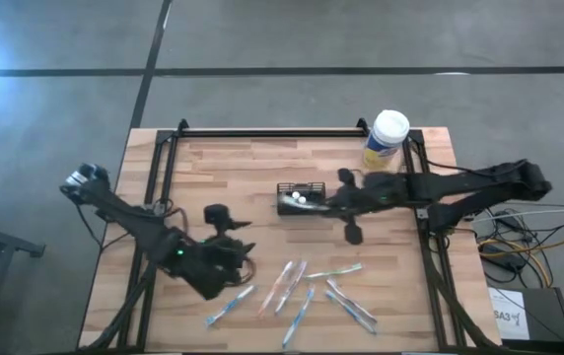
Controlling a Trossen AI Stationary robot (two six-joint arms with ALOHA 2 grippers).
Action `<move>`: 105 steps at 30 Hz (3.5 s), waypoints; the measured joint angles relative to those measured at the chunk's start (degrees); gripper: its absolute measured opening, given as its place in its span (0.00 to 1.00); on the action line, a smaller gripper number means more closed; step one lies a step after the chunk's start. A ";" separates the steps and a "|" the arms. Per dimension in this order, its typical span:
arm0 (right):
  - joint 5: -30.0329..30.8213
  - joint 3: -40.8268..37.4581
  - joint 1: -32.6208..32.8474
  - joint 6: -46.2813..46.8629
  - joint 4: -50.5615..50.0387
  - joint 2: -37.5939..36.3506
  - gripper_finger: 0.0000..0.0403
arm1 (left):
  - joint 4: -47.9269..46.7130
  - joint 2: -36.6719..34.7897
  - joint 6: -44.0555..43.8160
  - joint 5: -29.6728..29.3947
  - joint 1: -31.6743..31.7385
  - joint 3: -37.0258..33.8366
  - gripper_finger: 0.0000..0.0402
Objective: Pick & Place toothbrushing station
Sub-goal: Put the left green toothbrush into the black wire organizer
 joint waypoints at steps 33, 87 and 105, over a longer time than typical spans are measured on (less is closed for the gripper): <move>5.95 -35.80 0.04 -13.84 53.49 -16.87 0.04 | 79.32 -17.56 15.28 15.04 10.62 -52.59 0.03; 1.53 -30.44 -0.17 -18.32 59.20 -4.37 0.04 | 79.38 15.73 23.97 51.96 33.15 -2.83 0.44; 9.88 -30.48 -0.36 -10.81 53.32 -5.11 0.39 | 66.61 6.72 29.18 50.25 33.26 -2.95 0.04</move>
